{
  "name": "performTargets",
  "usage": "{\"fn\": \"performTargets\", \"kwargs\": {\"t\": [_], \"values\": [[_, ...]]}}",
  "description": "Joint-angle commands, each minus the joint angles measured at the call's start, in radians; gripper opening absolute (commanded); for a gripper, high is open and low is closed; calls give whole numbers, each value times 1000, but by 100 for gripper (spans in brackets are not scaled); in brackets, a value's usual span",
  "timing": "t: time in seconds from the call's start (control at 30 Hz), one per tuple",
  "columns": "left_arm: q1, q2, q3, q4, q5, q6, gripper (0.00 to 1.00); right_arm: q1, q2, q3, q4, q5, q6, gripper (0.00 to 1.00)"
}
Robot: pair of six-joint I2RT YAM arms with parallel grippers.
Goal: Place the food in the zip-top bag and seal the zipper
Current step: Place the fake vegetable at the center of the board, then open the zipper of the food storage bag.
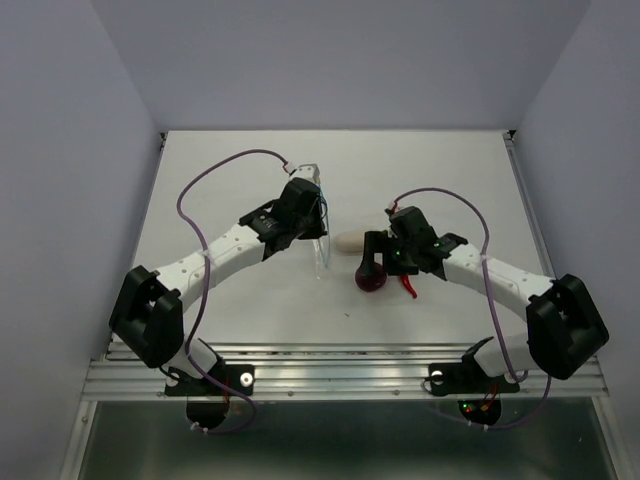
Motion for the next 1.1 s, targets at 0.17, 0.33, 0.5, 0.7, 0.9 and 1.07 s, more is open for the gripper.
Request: {"fn": "performTargets", "kwargs": {"t": [0.17,0.33,0.5,0.7,0.9,1.07], "values": [[-2,-7,50,-15,25,7,0,10,-83,230,17,-6,-13,100],[-8,3,59,-28,2,-10,0,10,27,377,31,-82,-22,100],[-10,6,69,-27,11,-18,0,19,111,448,40,-108,-27,100],[-14,20,82,-25,20,-16,0,30,193,527,43,-50,-26,100],[-17,25,105,-35,17,-7,0,41,288,561,22,58,-33,97],[-19,23,144,-65,-9,-1,0,59,358,586,-12,159,-30,56]]}}
